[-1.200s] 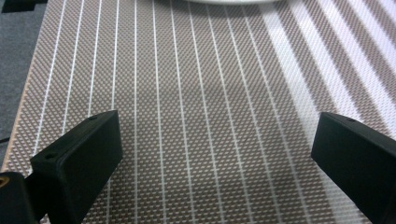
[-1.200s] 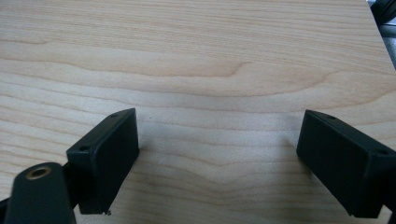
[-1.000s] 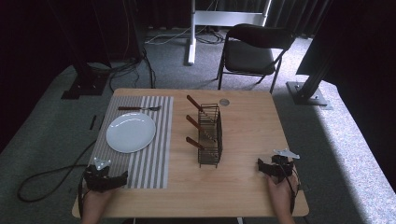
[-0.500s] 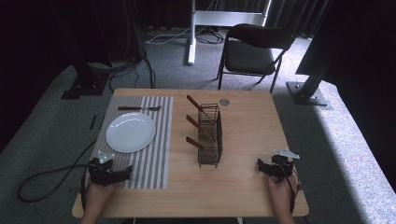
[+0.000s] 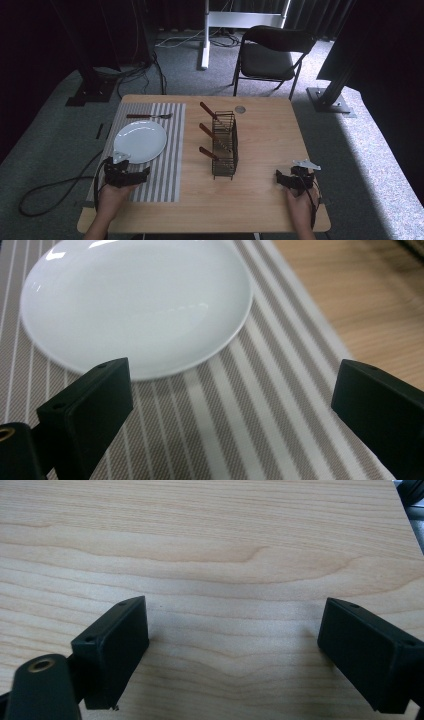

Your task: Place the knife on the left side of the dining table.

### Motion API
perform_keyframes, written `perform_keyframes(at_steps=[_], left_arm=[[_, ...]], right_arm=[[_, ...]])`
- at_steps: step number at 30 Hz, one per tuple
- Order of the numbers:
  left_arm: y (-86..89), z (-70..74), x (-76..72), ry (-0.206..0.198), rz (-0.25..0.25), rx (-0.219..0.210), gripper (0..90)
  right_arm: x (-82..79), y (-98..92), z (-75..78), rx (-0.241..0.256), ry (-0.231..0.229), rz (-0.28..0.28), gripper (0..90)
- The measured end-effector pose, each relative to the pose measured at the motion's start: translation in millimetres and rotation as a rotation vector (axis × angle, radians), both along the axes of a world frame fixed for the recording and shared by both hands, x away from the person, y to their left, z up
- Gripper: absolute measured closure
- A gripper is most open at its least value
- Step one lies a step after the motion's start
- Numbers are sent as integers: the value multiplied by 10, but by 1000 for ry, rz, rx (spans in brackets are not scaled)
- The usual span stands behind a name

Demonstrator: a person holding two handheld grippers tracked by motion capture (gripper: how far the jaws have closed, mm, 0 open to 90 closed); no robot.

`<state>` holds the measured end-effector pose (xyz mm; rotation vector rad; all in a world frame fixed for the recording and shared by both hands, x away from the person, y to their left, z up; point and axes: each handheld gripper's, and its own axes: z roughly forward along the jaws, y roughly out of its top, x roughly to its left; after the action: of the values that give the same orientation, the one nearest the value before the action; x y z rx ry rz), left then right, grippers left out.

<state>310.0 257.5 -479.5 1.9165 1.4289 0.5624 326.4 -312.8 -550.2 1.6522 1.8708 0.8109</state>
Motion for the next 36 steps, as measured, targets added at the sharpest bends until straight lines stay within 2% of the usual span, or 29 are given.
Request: perform_keyframes(at_steps=[2,8,14,18,22,26,32,35,36], left_arm=[[-35,46,42,-5,-16,-14,34],[-151,218,167,-41,-64,-9,35],[-245,362,306,-67,-95,-28,40],[-319,440,380,-84,-116,-25,40],[-388,529,454,-103,-159,-37,40],[-447,592,530,-117,-172,-46,40],[-509,677,657,-130,-211,-92,41],[-546,688,736,-126,-225,-101,40],[-565,693,753,-130,-224,-92,41]], right_arm=[[0,0,0,0,0,0,122],[0,0,-1,0,-1,0,122],[0,0,-1,0,-1,0,122],[0,0,-1,0,-1,0,123],[0,0,-1,0,-1,0,122],[0,0,-1,0,-1,0,122],[0,0,-1,1,-1,0,122],[0,0,-1,1,-1,0,122],[0,0,-1,1,-1,0,122]])
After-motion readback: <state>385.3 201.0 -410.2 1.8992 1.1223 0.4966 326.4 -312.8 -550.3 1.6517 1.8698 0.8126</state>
